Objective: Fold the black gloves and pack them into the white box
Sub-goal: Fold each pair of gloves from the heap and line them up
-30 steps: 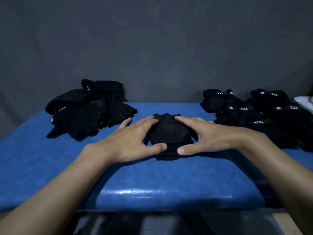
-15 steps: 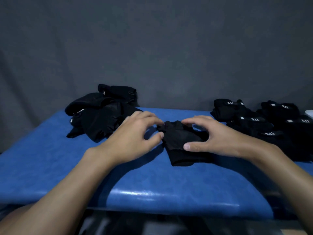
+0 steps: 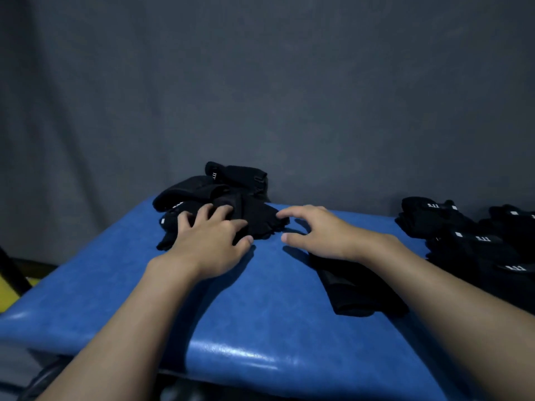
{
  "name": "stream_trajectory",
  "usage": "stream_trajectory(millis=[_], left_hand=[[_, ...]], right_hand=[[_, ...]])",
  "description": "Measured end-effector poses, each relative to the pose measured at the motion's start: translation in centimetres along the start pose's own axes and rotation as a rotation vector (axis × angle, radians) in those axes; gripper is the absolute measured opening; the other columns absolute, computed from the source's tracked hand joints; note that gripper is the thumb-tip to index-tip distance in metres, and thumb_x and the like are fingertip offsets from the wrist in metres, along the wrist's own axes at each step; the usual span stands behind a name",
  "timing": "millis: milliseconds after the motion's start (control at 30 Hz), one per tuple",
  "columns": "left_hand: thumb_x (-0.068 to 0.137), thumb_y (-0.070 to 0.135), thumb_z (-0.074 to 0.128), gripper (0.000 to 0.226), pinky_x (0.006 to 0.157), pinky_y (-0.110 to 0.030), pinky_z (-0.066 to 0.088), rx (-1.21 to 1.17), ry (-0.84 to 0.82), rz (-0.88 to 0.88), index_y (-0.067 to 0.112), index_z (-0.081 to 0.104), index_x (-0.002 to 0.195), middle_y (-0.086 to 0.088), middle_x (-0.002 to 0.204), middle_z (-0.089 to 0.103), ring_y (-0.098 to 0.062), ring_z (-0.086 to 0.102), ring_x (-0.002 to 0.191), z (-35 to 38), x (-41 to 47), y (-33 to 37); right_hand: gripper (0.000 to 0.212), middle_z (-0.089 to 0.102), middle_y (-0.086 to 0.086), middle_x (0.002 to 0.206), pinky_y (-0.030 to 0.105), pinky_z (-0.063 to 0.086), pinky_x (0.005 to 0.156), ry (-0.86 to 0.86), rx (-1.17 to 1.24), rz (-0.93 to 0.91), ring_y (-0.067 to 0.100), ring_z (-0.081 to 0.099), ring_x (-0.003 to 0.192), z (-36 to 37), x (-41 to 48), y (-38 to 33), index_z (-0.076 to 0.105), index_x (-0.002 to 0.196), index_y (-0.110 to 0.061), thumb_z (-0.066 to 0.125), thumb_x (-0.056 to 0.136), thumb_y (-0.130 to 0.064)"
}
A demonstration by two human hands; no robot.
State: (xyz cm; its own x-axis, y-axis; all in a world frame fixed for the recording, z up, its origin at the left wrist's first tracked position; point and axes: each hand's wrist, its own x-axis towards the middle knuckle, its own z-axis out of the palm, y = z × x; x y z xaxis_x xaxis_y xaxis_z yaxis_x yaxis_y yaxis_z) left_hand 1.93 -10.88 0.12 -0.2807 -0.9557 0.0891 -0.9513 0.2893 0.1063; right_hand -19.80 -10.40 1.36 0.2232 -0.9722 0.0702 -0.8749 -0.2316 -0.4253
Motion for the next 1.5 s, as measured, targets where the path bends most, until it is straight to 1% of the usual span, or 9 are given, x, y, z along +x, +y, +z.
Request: stream_trajectory(millis=[233,367,500,700,833,1033,1233,1367,1500], left_hand=[[0.098,0.061,0.03,0.056,0.116,-0.056,0.004,0.036,-0.045,-0.058,0.035,0.037,0.147,0.0,0.165,0.008,-0.028,-0.003,0.152,-0.2,0.3,-0.7],[0.098,0.061,0.03,0.054,0.116,-0.055,0.003,0.017,-0.047,-0.049,0.045,0.026,0.15,0.0,0.165,0.008,-0.028,-0.003,0.152,-0.2,0.4,-0.8],[0.098,0.061,0.03,0.056,0.117,-0.055,0.003,0.018,-0.059,-0.053,0.043,0.024,0.151,0.0,0.165,0.007,-0.029,-0.003,0.152,-0.2,0.4,-0.8],[0.098,0.06,0.033,0.058,0.118,-0.055,0.003,0.007,-0.049,-0.052,0.044,0.019,0.152,-0.001,0.165,0.008,-0.028,-0.003,0.152,-0.1,0.2,-0.5],[0.098,0.059,0.035,0.057,0.118,-0.054,0.005,-0.029,-0.004,-0.039,0.042,0.024,0.151,-0.001,0.164,0.013,-0.027,0.001,0.151,-0.2,0.1,-0.6],[0.098,0.053,0.039,0.051,0.119,-0.048,0.009,-0.117,0.316,-0.083,0.035,0.039,0.145,-0.003,0.159,0.022,-0.022,0.009,0.149,-0.9,1.2,-2.6],[0.1,0.053,0.035,0.051,0.12,-0.055,-0.003,-0.14,0.236,-0.16,0.032,0.04,0.146,0.002,0.166,0.006,-0.019,-0.008,0.153,-1.0,2.3,-5.2],[0.102,0.048,0.034,0.046,0.116,-0.063,-0.004,-0.137,0.165,-0.182,0.022,0.052,0.136,0.007,0.166,0.008,-0.02,-0.008,0.153,-1.0,2.6,-5.6],[0.103,0.041,0.033,0.046,0.114,-0.067,-0.005,-0.125,0.152,-0.199,0.015,0.049,0.136,0.01,0.164,0.015,-0.019,-0.006,0.153,-0.9,2.9,-5.7]], right_hand=[[0.054,0.051,-0.013,0.142,0.044,0.029,0.114,-0.072,0.073,0.07,0.014,0.041,0.136,1.7,3.1,0.2,0.052,0.13,-0.046,0.058,0.078,-0.061],[0.047,0.05,-0.013,0.137,0.043,0.03,0.114,-0.029,0.097,0.075,0.012,0.044,0.132,2.2,3.8,-0.3,0.057,0.131,-0.03,0.06,0.088,-0.05],[0.034,0.048,-0.018,0.128,0.043,0.032,0.112,-0.01,0.075,0.052,0.011,0.049,0.122,2.0,3.8,-0.2,0.062,0.122,-0.026,0.057,0.092,-0.042],[0.045,0.052,-0.019,0.136,0.045,0.027,0.116,-0.078,0.121,0.06,0.01,0.045,0.133,1.8,3.2,-0.4,0.058,0.129,-0.041,0.061,0.084,-0.048],[0.04,0.051,-0.013,0.136,0.044,0.029,0.114,-0.074,0.114,0.089,0.013,0.047,0.128,1.8,3.3,-0.8,0.06,0.126,-0.031,0.061,0.089,-0.045],[0.04,0.041,-0.017,0.146,0.039,0.021,0.116,0.004,0.061,0.045,0.01,0.038,0.135,1.3,3.1,-1.5,0.056,0.129,-0.038,0.063,0.089,-0.042],[0.046,0.033,-0.021,0.152,0.037,0.015,0.116,0.035,0.078,-0.083,0.005,0.032,0.139,1.7,4.0,-4.2,0.052,0.135,-0.038,0.063,0.09,-0.036],[0.044,0.034,-0.022,0.15,0.041,0.018,0.119,0.021,0.13,-0.117,0.005,0.033,0.139,2.4,4.7,-4.8,0.054,0.132,-0.038,0.064,0.089,-0.036],[0.043,0.033,-0.02,0.151,0.043,0.019,0.119,0.005,0.172,-0.107,0.007,0.032,0.14,2.9,5.0,-4.4,0.055,0.132,-0.034,0.064,0.089,-0.034]])
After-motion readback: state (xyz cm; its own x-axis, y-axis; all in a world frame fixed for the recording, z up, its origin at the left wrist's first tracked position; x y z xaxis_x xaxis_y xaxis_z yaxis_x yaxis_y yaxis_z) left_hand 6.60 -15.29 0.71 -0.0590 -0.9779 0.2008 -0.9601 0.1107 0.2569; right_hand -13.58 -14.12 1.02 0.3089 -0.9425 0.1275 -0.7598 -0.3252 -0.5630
